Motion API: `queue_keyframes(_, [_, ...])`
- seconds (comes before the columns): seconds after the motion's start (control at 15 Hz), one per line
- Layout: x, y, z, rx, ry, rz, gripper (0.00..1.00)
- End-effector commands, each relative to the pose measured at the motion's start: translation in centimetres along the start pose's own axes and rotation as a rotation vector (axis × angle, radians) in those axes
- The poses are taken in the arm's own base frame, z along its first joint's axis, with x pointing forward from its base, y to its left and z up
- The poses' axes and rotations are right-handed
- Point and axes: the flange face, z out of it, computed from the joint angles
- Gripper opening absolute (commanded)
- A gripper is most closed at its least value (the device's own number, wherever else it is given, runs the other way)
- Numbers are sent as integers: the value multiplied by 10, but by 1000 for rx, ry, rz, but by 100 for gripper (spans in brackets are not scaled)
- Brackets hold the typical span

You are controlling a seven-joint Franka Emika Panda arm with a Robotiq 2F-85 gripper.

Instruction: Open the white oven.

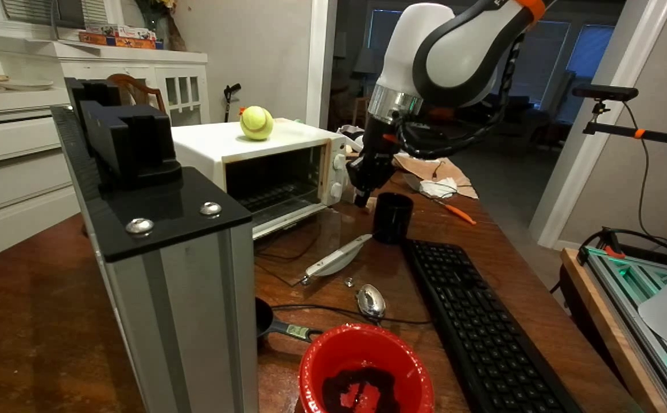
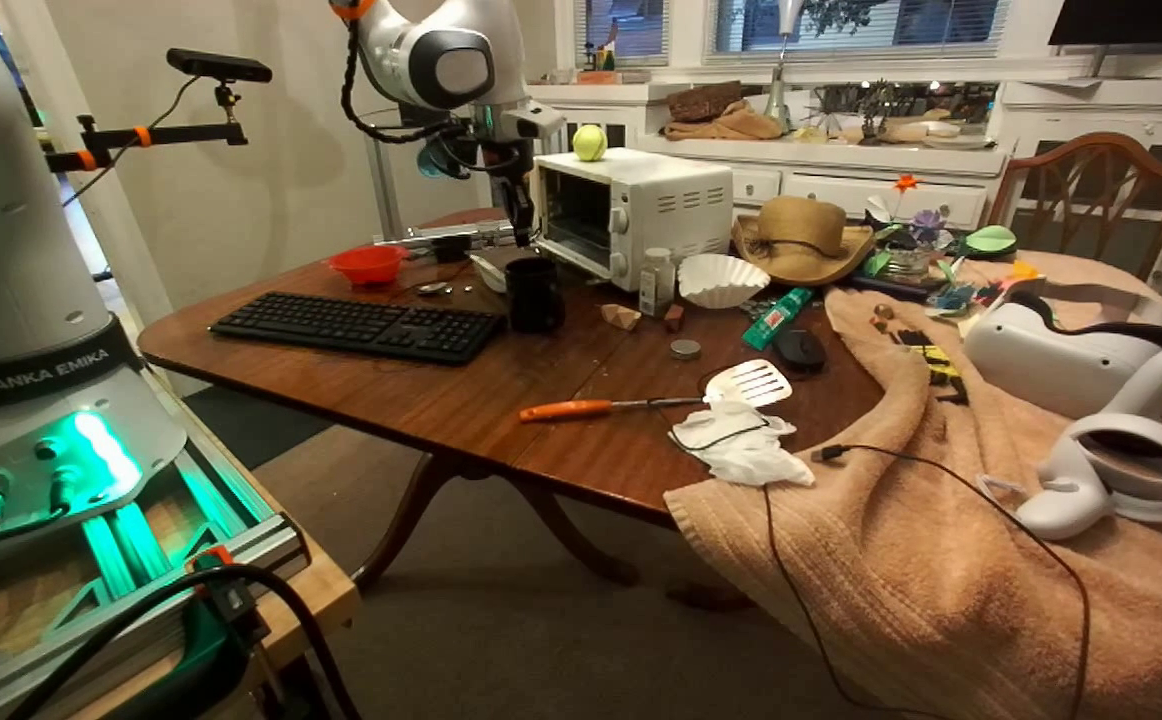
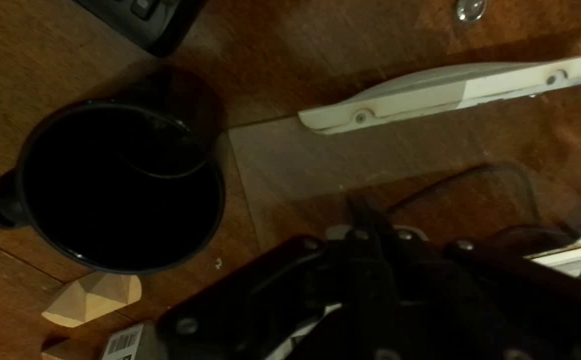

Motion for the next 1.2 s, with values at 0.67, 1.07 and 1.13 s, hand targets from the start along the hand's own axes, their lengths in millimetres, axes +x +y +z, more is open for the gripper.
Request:
queue_keyframes(0.67, [7,33,21,-111,-1,57,0])
queue_keyframes(1.07, [9,42,15,-131,-7,85,0])
queue_keyframes(1.13, [9,43,14,-134,-7,89,0])
